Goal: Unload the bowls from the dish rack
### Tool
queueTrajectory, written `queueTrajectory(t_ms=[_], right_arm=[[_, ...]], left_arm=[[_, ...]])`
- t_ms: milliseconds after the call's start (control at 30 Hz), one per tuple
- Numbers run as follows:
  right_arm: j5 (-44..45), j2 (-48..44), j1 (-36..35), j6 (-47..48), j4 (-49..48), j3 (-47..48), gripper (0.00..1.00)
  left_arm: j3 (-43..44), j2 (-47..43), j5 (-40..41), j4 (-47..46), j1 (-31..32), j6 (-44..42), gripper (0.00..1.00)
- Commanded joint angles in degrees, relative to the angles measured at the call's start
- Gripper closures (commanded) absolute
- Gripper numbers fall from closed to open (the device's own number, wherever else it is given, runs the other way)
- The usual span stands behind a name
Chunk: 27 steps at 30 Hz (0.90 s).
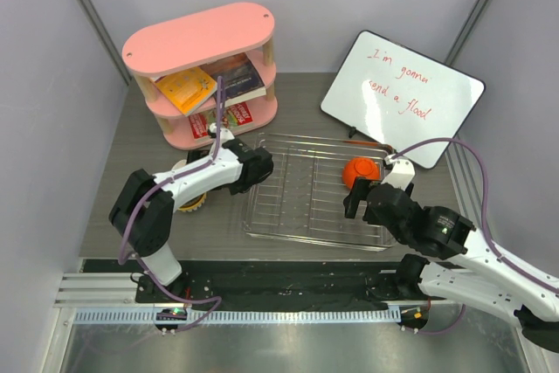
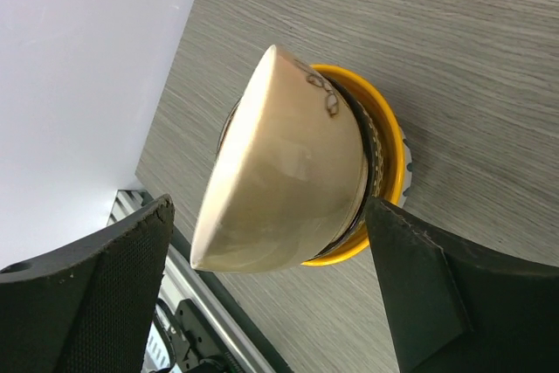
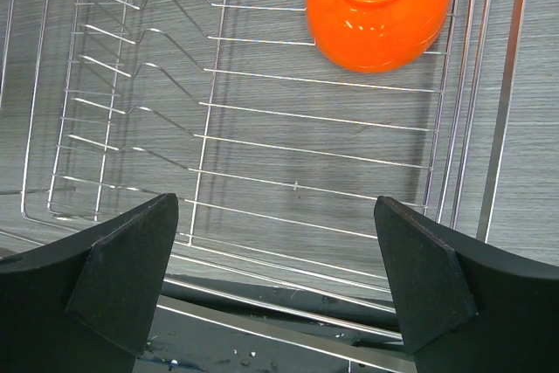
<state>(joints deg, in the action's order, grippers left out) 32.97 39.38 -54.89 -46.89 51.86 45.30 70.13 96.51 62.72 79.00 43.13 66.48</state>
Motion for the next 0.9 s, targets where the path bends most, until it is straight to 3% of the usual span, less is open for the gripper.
queueTrajectory(t_ms=[0, 500, 667, 867], right_arm=[[0.43, 0.44, 0.05, 0.31, -1.85, -0.03, 0.00], [0.34, 1.14, 0.14, 0.23, -1.93, -0.12, 0.00], [0.43, 0.79, 0.14, 0.22, -1.93, -0.12, 0.00], [1.04, 0.97, 0.14, -0.04, -1.41, 0.40, 0.00]], left_arm=[[-0.08, 0.17, 1.18, 16.18, 0.19, 2.96, 0.11], [3.43, -4.31, 1.18, 16.01, 0.20, 2.52, 0.06], [7.65, -8.87, -4.17, 7.77, 0.98, -7.49, 0.06], [11.70, -12.40, -15.76, -7.58, 9.24, -20.73, 0.09]])
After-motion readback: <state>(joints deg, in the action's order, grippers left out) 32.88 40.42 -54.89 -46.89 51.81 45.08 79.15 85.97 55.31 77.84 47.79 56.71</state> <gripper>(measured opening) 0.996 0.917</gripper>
